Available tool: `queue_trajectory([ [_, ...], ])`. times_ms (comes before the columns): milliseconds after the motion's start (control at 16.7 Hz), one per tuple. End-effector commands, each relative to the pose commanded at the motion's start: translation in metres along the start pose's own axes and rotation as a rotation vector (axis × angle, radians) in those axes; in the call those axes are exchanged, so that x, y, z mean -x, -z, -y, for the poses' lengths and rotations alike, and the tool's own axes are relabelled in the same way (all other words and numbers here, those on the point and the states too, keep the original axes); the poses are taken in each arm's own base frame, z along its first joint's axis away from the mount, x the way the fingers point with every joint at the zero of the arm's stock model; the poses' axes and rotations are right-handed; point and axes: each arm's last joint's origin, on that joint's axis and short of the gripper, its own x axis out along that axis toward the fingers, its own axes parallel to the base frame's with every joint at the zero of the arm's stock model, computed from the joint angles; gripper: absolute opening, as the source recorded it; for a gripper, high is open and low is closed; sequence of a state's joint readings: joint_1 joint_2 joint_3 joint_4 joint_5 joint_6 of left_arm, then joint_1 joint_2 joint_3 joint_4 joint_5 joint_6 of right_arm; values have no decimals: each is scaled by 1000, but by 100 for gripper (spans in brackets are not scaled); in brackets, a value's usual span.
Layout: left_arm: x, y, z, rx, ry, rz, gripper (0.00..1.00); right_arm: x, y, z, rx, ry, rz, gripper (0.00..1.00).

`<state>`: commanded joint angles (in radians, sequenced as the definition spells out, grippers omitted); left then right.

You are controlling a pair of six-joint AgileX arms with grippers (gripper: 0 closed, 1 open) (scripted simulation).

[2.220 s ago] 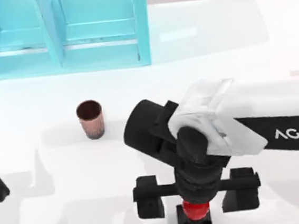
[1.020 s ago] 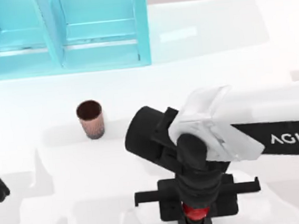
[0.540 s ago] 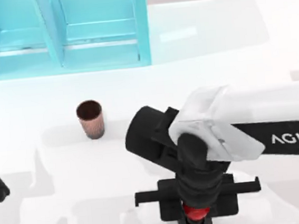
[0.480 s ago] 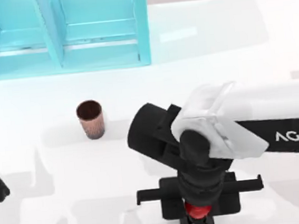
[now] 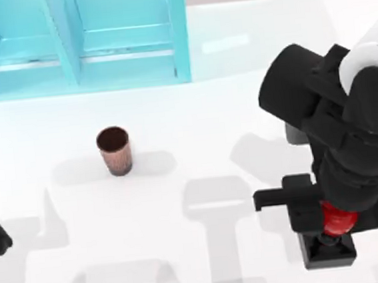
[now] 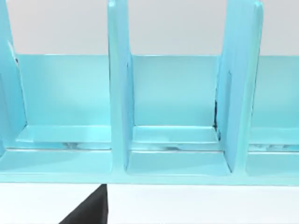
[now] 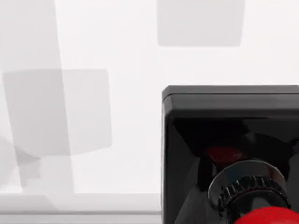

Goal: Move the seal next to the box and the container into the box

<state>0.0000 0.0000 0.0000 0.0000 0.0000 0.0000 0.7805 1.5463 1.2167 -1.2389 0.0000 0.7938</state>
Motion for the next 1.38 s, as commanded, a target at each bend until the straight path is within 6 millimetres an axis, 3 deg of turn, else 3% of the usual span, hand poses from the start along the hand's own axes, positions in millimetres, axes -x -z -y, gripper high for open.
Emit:
queue_trajectory([
  [120,0,0,0,0,0,0,100,8,2,10,1,0,0,0],
  [420,0,0,0,0,0,0,100,8,1,9,3,1,0,0],
  [540,0,0,0,0,0,0,100,9,-11,11,3,9,-10,0],
  [660,0,0,0,0,0,0,100,12,-36,15,3,17,-21,0],
  [840,0,0,0,0,0,0,100,22,-90,34,2,12,-20,0],
  [1080,0,0,0,0,0,0,100,33,-160,88,2,2,-1,0],
  [1260,0,0,0,0,0,0,100,31,-187,120,3,0,-3,0],
  [1380,0,0,0,0,0,0,100,30,-191,125,3,0,-5,0],
])
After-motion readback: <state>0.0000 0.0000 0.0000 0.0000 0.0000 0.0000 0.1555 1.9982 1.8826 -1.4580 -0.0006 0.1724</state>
